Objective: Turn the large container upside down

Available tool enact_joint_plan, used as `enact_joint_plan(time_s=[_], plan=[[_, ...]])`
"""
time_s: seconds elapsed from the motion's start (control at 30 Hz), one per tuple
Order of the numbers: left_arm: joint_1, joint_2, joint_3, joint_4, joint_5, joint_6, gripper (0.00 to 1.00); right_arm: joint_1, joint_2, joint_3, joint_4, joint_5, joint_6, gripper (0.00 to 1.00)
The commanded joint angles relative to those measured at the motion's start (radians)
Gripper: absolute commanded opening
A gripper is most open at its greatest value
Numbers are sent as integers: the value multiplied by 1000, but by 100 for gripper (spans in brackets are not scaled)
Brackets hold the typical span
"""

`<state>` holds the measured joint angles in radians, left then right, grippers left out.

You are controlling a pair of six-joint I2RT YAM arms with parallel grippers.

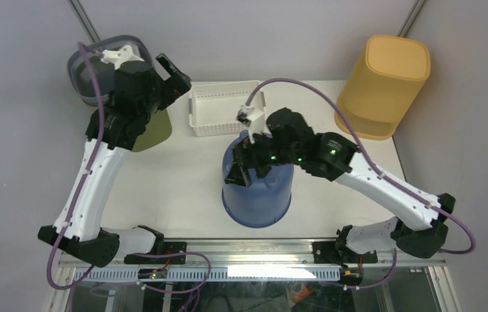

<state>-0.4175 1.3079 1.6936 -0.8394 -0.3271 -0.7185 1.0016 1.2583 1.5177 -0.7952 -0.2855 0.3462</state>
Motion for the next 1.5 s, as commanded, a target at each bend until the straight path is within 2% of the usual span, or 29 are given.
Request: enact_joint_plan(time_s=[0.0, 0.17, 0.33, 0.5, 0.6, 0.77, 0.87, 0.97, 1.07, 1.17, 1.47], plan=[[69, -66, 60, -116, -56, 69, 99, 121, 120, 97, 82, 149, -73, 81], [155, -60, 81, -195, -131, 65, 99, 169, 284, 214, 139, 99, -113, 82], [246, -64, 63, -187, -88, 82, 99, 201, 456, 394, 73, 277, -108, 82], [277, -66, 45, -171, -38, 109, 99, 202, 529, 455, 41, 384, -102, 83], [283, -74, 8, -146, -1, 116, 99, 201, 543, 417, 28, 488, -120, 83], [288, -74, -44, -117, 52, 140, 99, 200, 504, 339, -85, 807, -77, 83], [288, -43, -66, -101, 185, 196, 99, 195, 416, 262, -113, 849, -30, 84], [281, -4, -129, -70, 354, 212, 99, 195, 359, 275, -112, 794, -3, 84], [213, 14, -238, 27, 466, 182, 99, 196, 322, 307, -37, 712, 6, 83], [104, 54, -295, 76, 468, 152, 99, 196, 288, 327, 18, 694, 5, 83], [-167, 213, -379, 230, 479, -39, 99, 185, 289, 497, -118, 938, -7, 84]])
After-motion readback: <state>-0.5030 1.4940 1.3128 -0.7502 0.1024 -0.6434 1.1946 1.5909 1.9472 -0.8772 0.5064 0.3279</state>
